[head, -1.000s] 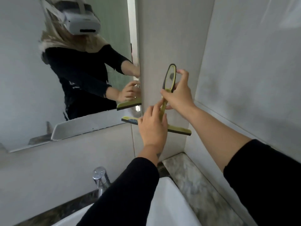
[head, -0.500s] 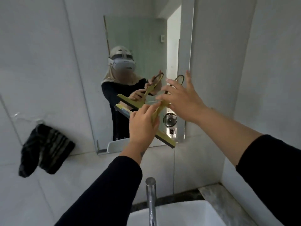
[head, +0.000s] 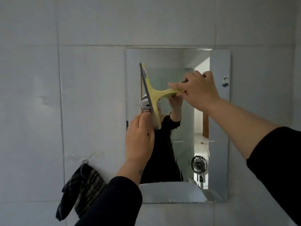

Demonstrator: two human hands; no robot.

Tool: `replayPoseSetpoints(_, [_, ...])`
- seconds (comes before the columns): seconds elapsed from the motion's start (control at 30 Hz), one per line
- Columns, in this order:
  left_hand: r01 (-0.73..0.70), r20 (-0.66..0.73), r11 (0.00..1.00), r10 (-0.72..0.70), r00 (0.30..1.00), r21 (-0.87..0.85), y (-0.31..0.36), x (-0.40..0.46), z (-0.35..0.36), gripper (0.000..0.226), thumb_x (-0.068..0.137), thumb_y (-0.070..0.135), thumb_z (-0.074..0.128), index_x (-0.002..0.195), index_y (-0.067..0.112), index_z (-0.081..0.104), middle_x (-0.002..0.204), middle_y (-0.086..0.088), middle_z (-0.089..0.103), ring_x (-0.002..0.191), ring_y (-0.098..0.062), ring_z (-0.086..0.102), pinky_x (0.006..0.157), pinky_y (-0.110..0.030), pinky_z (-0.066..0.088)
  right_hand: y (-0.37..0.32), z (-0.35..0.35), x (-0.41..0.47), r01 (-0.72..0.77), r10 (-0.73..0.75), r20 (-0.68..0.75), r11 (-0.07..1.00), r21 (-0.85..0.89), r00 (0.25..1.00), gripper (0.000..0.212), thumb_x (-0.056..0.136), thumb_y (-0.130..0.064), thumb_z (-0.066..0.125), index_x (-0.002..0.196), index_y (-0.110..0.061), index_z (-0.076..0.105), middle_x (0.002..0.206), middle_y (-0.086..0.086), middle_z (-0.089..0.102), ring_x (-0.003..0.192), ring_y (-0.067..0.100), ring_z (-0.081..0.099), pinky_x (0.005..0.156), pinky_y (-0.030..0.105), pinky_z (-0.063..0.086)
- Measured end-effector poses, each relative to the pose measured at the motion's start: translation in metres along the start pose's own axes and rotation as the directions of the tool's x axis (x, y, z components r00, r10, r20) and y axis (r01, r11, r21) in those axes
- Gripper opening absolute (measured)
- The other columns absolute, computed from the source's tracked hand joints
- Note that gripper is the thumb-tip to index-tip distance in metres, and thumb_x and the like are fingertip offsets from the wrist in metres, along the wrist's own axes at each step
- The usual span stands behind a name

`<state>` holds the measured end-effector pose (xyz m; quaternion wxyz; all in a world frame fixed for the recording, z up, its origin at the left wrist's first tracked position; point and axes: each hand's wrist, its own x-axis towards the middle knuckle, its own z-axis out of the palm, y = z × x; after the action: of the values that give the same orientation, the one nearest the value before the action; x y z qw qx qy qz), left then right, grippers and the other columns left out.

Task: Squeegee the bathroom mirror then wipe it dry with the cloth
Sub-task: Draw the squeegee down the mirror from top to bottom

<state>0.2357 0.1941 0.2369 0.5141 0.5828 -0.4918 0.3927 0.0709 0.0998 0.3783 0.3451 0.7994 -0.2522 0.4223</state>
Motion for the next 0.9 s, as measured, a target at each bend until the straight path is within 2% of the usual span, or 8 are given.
replayPoseSetpoints(0.13, [0.115, 0.045, 0.989, -0.120, 0.992, 0.089, -0.014, 0.010, 0.009, 0.040, 0.089, 0.022, 0.056, 0.128, 0.018, 0.045, 0.133, 0.000, 0.048, 0.119, -0.019, 0.048, 0.100, -0.038, 0.044, 0.000, -0.002, 0.044, -0.118, 0.121, -0.018, 0.987, 0.105, 0.993, 0.037, 0.098, -0.042, 0.040, 0.132, -0.055, 0.042, 0.110, 0.006, 0.052, 0.110, 0.028, 0.047, 0.091, 0.046, 0.030])
replayPoseSetpoints(0.23, [0.156, 0.090, 0.977, -0.171, 0.981, 0.147, -0.019, 0.022, 0.018, 0.046, 0.092, 0.030, 0.052, 0.135, 0.022, 0.037, 0.145, 0.002, 0.036, 0.131, -0.018, 0.037, 0.108, -0.039, 0.037, -0.005, -0.004, 0.074, -0.131, 0.139, -0.055, 0.984, 0.120, 0.989, 0.039, 0.100, -0.035, 0.038, 0.132, -0.057, 0.041, 0.116, 0.006, 0.050, 0.112, 0.030, 0.045, 0.091, 0.046, 0.030])
replayPoseSetpoints(0.4, [0.140, 0.056, 0.963, -0.157, 0.986, 0.232, -0.023, 0.061, 0.034, 0.058, 0.094, 0.044, 0.046, 0.144, 0.023, 0.026, 0.157, -0.003, 0.018, 0.144, -0.021, 0.014, 0.118, -0.040, 0.019, -0.019, -0.007, 0.117, -0.115, 0.135, -0.162, 0.985, 0.129, 0.977, 0.044, 0.102, -0.029, 0.033, 0.132, -0.061, 0.036, 0.113, 0.006, 0.048, 0.108, 0.029, 0.044, 0.086, 0.044, 0.029])
replayPoseSetpoints(0.6, [0.213, 0.081, 0.937, -0.244, 0.966, 0.279, -0.015, 0.084, 0.054, 0.088, 0.085, 0.061, 0.049, 0.150, 0.023, 0.003, 0.159, -0.007, -0.013, 0.146, -0.023, -0.011, 0.119, -0.041, 0.008, -0.039, -0.004, 0.144, -0.023, 0.025, -0.127, 1.000, 0.020, 0.992, 0.053, 0.101, -0.023, 0.032, 0.138, -0.060, 0.026, 0.107, 0.007, 0.041, 0.107, 0.029, 0.040, 0.085, 0.045, 0.029])
replayPoseSetpoints(0.73, [0.227, 0.062, 0.937, -0.252, 0.966, 0.267, -0.018, 0.082, 0.060, 0.092, 0.084, 0.060, 0.053, 0.150, 0.023, 0.001, 0.158, -0.006, -0.017, 0.145, -0.022, -0.015, 0.118, -0.041, 0.005, -0.037, 0.003, 0.143, -0.014, 0.018, -0.112, 0.999, 0.030, 0.994, 0.053, 0.101, -0.023, 0.032, 0.139, -0.060, 0.024, 0.097, 0.005, 0.033, 0.107, 0.028, 0.040, 0.085, 0.045, 0.030])
replayPoseSetpoints(0.9, [0.216, 0.064, 0.946, -0.238, 0.969, 0.242, -0.017, 0.081, 0.057, 0.091, 0.084, 0.059, 0.054, 0.149, 0.025, 0.001, 0.159, -0.005, -0.015, 0.146, -0.021, -0.014, 0.118, -0.041, 0.005, -0.010, 0.007, 0.128, -0.063, 0.068, -0.099, 0.997, 0.054, 0.993, 0.052, 0.101, -0.026, 0.031, 0.136, -0.062, 0.024, 0.095, 0.004, 0.034, 0.103, 0.027, 0.040, 0.084, 0.044, 0.029])
